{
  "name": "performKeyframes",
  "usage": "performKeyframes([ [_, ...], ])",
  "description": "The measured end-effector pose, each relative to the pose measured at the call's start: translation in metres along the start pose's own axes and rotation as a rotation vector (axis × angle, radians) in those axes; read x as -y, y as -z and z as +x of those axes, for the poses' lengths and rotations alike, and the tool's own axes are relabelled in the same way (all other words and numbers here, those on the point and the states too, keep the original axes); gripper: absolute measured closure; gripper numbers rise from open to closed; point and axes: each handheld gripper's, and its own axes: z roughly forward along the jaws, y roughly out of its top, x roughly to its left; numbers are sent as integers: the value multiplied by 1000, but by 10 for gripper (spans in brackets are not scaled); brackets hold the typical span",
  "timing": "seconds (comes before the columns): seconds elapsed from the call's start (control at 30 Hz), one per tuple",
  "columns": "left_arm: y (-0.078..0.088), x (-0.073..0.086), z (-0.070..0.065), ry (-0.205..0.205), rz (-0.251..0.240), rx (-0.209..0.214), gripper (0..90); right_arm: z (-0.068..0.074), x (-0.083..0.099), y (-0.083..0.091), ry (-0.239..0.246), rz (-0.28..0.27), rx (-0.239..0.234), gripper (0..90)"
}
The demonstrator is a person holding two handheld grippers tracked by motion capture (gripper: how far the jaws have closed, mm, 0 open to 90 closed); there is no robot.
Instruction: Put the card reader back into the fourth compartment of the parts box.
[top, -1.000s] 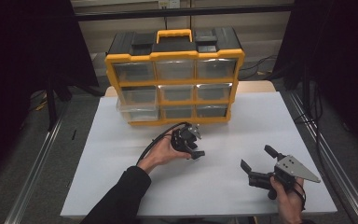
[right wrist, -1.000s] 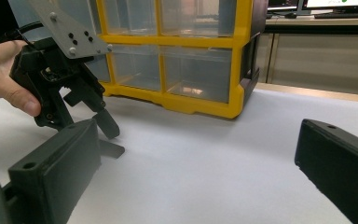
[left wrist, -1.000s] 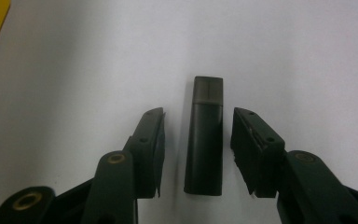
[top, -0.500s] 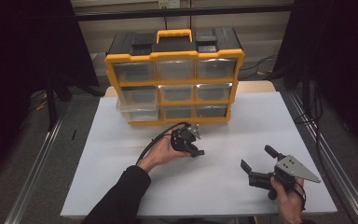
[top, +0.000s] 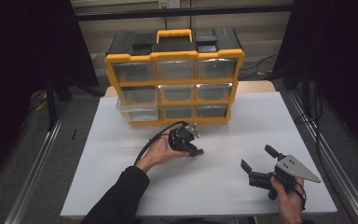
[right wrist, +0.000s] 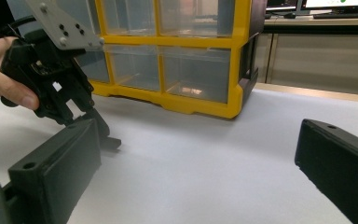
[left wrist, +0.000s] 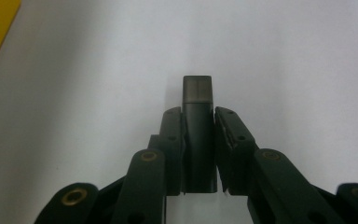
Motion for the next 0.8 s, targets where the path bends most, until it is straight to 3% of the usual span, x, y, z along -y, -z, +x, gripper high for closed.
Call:
performKeyframes([
  [0.27,10,5,-3,25,-59,0,738,0,0,0,-1,0,4,0],
  [0.33,15,6,-4,31,-81,-24,738,0,0,0,2,0,5,0],
  [0.5,32,6,-5,40,-141,-41,738,0,0,0,-2,-2,10,0],
  [0.8,45,13,-11,41,-173,-43,738,0,0,0,0,-2,10,0],
])
